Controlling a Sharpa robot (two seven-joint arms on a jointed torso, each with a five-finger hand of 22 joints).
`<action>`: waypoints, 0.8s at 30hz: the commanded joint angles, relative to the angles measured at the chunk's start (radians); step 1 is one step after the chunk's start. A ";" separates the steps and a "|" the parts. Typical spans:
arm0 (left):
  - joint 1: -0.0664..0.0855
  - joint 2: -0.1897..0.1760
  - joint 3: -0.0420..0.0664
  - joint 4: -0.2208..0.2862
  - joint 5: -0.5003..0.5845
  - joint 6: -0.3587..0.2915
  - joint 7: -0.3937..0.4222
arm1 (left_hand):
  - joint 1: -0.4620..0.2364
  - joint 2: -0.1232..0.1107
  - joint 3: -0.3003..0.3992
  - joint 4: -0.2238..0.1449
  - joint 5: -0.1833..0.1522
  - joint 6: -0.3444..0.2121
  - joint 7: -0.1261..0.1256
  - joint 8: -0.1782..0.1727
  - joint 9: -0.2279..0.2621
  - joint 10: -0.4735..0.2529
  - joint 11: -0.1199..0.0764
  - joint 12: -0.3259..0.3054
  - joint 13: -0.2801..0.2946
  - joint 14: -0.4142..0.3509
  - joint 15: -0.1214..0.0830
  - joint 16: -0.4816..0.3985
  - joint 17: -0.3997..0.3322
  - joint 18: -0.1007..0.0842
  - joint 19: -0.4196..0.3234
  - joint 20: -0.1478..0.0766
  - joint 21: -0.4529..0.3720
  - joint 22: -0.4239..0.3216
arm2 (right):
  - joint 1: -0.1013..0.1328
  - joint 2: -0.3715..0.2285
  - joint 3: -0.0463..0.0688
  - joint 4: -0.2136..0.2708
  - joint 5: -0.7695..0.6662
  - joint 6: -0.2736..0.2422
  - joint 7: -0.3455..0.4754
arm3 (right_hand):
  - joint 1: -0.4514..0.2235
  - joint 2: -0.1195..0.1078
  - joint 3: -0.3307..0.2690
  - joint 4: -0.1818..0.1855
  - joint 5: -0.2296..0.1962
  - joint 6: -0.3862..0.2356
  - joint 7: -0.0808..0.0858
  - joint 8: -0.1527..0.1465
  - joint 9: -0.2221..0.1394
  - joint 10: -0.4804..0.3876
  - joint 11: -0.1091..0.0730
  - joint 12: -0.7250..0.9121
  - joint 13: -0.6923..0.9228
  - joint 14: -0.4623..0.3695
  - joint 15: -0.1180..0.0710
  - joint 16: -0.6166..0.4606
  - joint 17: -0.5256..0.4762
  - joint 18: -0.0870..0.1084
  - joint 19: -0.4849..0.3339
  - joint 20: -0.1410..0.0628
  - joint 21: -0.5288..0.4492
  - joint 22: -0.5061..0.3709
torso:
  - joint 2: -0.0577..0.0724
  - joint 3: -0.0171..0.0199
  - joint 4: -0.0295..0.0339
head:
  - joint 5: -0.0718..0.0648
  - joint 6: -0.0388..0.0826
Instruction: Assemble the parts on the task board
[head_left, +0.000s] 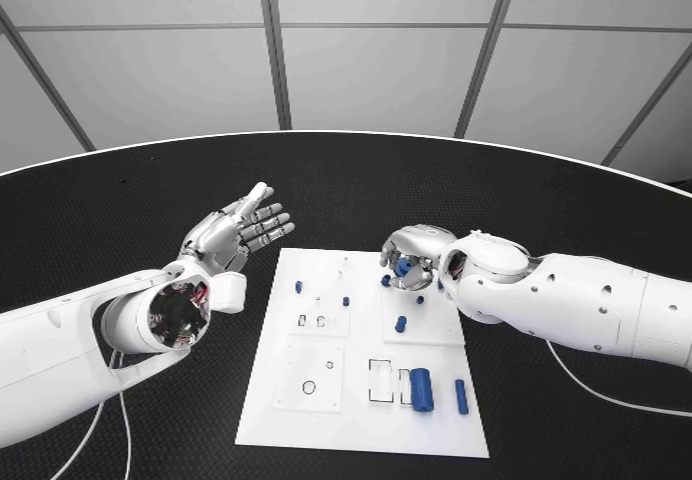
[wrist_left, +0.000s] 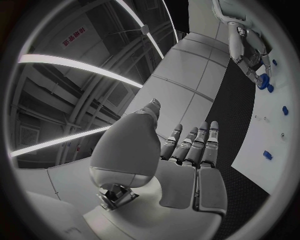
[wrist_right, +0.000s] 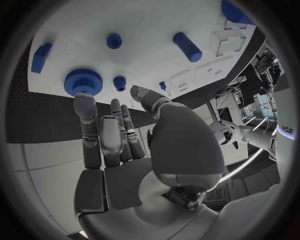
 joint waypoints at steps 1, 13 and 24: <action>0.001 -0.001 0.000 0.002 0.001 0.015 -0.002 | 0.000 0.013 0.004 0.002 0.006 0.004 0.141 -0.002 0.000 0.011 -0.001 0.004 0.002 0.007 -0.001 0.005 0.002 -0.002 0.007 0.000 0.003 0.000 | 0.000 0.007 0.000 -0.007 0.000 0.000 0.002 | 0.004 -0.002 0.004 0.006 -0.002 -0.005 0.001 0.003 0.002 -0.008 -0.001 0.007 0.001 0.039 0.010 0.012 0.009 -0.014 0.008 0.001 0.013 0.013 | 0.005 0.0012 0.0018 | 0.001 0.004; 0.002 -0.002 0.000 0.009 0.001 0.038 -0.001 | 0.001 0.021 0.009 0.000 0.005 0.037 0.141 0.007 0.007 0.052 -0.004 0.012 0.006 0.018 -0.003 0.011 0.004 -0.001 0.017 0.000 0.006 -0.002 | 0.000 0.022 0.000 -0.024 0.000 0.020 -0.001 | 0.010 0.003 0.014 0.008 -0.007 -0.002 0.002 0.008 0.007 -0.005 -0.001 0.016 0.001 0.043 0.010 0.036 0.034 -0.020 0.022 0.002 0.046 0.059 | 0.016 -0.0003 0.0008 | 0.001 0.008; 0.004 -0.004 0.000 0.009 0.001 0.040 0.000 | 0.001 0.021 0.009 0.000 0.005 0.040 0.141 0.008 0.007 0.054 -0.004 0.012 0.006 0.013 -0.003 0.009 0.003 -0.001 0.018 0.000 0.006 -0.002 | 0.000 0.022 0.000 -0.027 0.000 0.033 -0.006 | 0.016 0.010 0.029 0.011 -0.010 0.007 0.002 0.017 0.014 0.008 -0.003 0.029 0.002 0.044 0.010 0.055 0.049 -0.024 0.028 0.003 0.071 0.092 | 0.021 0.0008 0.0030 | 0.003 0.005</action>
